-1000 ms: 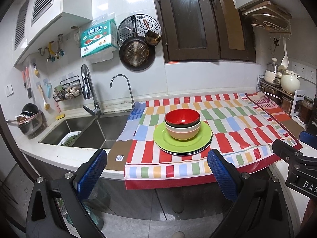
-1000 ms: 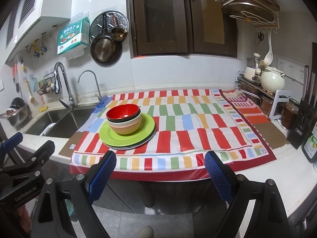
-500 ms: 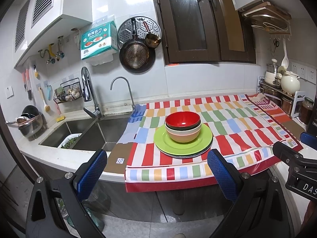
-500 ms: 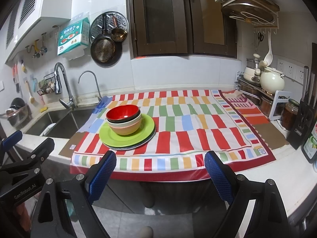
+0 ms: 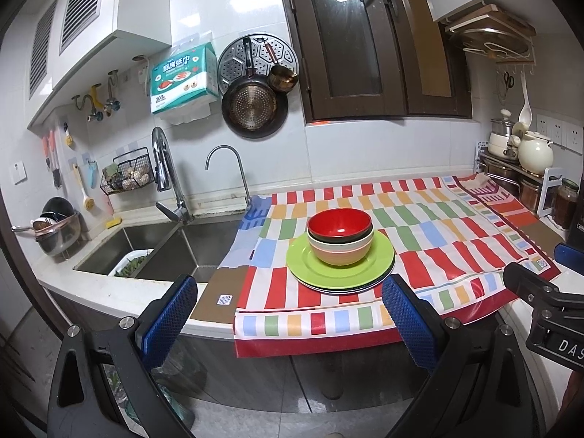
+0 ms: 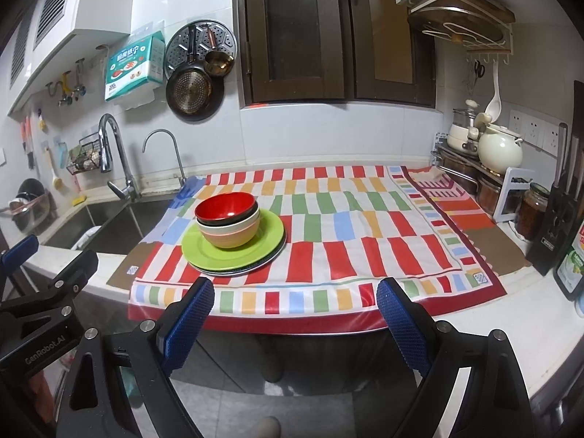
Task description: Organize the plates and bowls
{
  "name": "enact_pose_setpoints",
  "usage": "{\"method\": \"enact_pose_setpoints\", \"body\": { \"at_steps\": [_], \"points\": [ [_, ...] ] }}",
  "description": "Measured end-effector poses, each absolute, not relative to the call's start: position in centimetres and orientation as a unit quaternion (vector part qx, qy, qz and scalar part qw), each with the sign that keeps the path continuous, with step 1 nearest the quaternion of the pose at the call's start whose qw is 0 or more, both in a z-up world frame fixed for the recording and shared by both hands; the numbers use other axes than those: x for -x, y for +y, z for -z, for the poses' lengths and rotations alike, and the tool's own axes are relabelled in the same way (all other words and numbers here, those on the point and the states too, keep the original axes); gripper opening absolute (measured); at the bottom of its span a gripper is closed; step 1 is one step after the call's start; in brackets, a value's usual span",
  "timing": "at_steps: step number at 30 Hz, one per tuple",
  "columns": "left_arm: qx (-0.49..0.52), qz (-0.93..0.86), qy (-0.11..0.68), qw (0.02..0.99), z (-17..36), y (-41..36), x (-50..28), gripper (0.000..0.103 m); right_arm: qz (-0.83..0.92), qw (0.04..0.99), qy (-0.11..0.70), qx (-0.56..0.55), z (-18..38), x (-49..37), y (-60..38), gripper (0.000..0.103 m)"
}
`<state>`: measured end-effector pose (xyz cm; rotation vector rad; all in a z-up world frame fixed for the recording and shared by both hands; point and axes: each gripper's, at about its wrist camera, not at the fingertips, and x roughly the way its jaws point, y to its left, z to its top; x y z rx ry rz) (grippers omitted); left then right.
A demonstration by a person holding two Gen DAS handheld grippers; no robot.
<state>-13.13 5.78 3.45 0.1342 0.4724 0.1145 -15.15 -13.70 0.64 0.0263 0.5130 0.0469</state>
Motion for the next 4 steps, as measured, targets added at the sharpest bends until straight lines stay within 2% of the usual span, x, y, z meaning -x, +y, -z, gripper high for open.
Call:
{"method": "enact_pose_setpoints", "body": {
  "at_steps": [4],
  "points": [
    [-0.065, -0.058, 0.234, 0.968, -3.19, 6.01, 13.17, 0.103, -0.026, 0.967, 0.254, -0.011, -0.60, 15.05, -13.61, 0.092]
  ]
}}
